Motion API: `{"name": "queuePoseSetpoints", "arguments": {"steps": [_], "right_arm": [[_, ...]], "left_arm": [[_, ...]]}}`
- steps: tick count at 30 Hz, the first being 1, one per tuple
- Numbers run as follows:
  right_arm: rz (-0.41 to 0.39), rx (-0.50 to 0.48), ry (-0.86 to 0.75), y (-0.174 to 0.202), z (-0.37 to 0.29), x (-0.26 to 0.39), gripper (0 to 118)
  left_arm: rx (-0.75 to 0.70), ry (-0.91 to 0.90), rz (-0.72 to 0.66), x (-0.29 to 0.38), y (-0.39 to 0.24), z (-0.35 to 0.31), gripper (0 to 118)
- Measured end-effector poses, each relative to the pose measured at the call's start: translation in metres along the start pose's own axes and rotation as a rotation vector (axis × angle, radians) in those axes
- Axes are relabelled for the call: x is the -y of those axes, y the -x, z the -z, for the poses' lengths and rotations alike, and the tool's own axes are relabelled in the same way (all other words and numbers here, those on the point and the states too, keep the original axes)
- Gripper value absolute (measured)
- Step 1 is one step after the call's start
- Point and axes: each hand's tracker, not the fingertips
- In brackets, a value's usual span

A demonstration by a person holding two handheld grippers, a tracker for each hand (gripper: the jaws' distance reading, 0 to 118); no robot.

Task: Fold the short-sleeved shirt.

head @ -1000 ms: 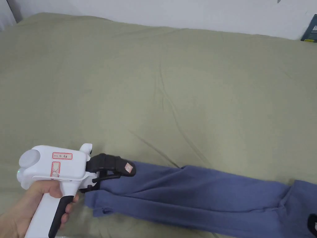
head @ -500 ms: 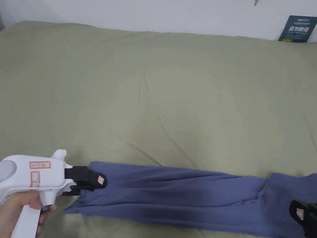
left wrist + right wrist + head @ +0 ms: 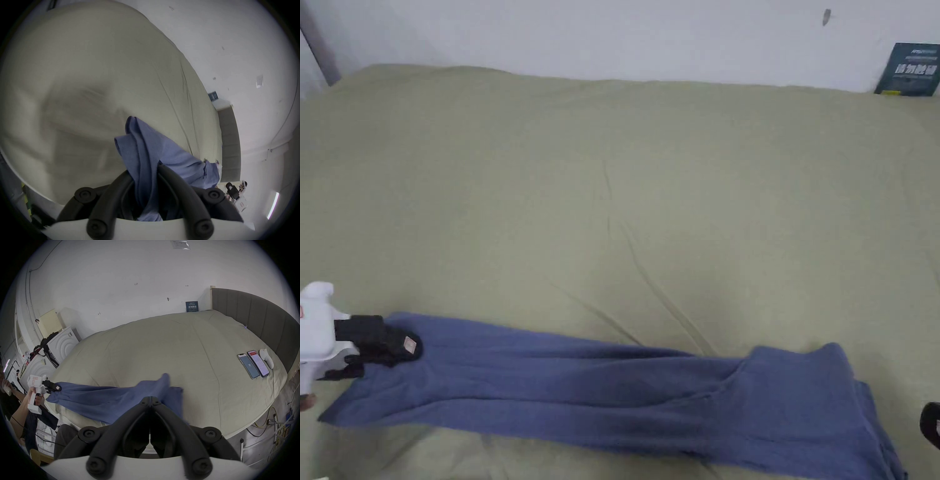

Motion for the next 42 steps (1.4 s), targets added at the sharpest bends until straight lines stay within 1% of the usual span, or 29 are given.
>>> {"name": "queuePoseSetpoints", "arguments": {"steps": [2,5,7,8,11,15,17,19,22,24,27,28,29,30,31,32,33,34,37,38,39,40,41,42], "right_arm": [[0.007,-0.012,0.005,-0.002,0.0,0.002,0],[0.011,-0.006,0.004,-0.001,0.0,0.004,0],[0.024,-0.009,-0.002,0.0,-0.002,0.006,0],[0.024,-0.009,-0.005,0.0,-0.004,0.006,0],[-0.011,0.008,-0.014,0.001,-0.007,0.008,0],[-0.01,-0.002,-0.018,-0.004,-0.015,0.01,0],[-0.001,-0.009,-0.031,-0.007,-0.019,0.011,0],[0.018,-0.019,-0.04,-0.012,-0.023,0.014,0],[0.045,-0.03,-0.045,-0.019,-0.024,0.018,0],[0.046,-0.024,-0.041,-0.022,-0.023,0.02,0],[0.064,-0.029,-0.038,-0.027,-0.023,0.025,0],[0.074,-0.034,-0.033,-0.028,-0.023,0.026,0],[0.079,-0.035,-0.032,-0.029,-0.023,0.027,0],[0.082,-0.031,-0.029,-0.029,-0.024,0.027,0],[0.083,-0.029,-0.026,-0.029,-0.024,0.028,0],[0.087,-0.027,-0.024,-0.029,-0.025,0.028,0],[0.092,-0.028,-0.023,-0.029,-0.026,0.029,0],[0.098,-0.035,-0.021,-0.029,-0.027,0.029,0],[0.1,-0.046,-0.016,-0.027,-0.024,0.028,0],[0.099,-0.043,-0.016,-0.025,-0.022,0.027,0],[0.097,-0.044,-0.013,-0.024,-0.02,0.027,0],[0.096,-0.055,-0.009,-0.023,-0.019,0.026,0],[0.095,-0.059,-0.009,-0.021,-0.019,0.025,0],[0.091,-0.066,-0.007,-0.019,-0.018,0.025,0]], "left_arm": [[-0.026,0.01,-0.001,0.003,-0.007,-0.004,5],[-0.073,0.009,0.074,0.008,-0.031,-0.004,5],[-0.118,0.002,0.104,0.013,-0.054,-0.007,5],[-0.133,-0.01,0.144,0.016,-0.067,-0.009,5],[-0.133,-0.013,0.218,0.029,-0.114,-0.016,5],[-0.167,0.012,0.339,0.051,-0.173,-0.009,5],[-0.148,0.025,0.366,0.063,-0.197,0.003,5],[-0.151,0.058,0.436,0.075,-0.22,0.021,5],[-0.182,0.111,0.492,0.093,-0.25,0.055,5],[-0.197,0.133,0.544,0.109,-0.272,0.085,5],[-0.209,0.177,0.574,0.129,-0.296,0.14,5],[-0.21,0.191,0.569,0.137,-0.302,0.161,19],[-0.203,0.199,0.581,0.143,-0.304,0.175,59],[-0.177,0.224,0.596,0.152,-0.309,0.194,111],[-0.137,0.173,0.587,0.155,-0.315,0.199,114],[-0.15,0.196,0.583,0.15,-0.32,0.2,111],[-0.156,0.218,0.581,0.146,-0.325,0.203,111],[-0.157,0.214,0.569,0.159,-0.324,0.207,111],[-0.134,0.198,0.569,0.153,-0.318,0.193,110],[-0.123,0.194,0.565,0.15,-0.309,0.188,107],[-0.087,0.181,0.551,0.145,-0.301,0.176,95],[-0.039,0.161,0.532,0.138,-0.29,0.158,59],[-0.028,0.146,0.526,0.135,-0.282,0.148,12],[-0.051,0.13,0.527,0.131,-0.272,0.134,0]]}}
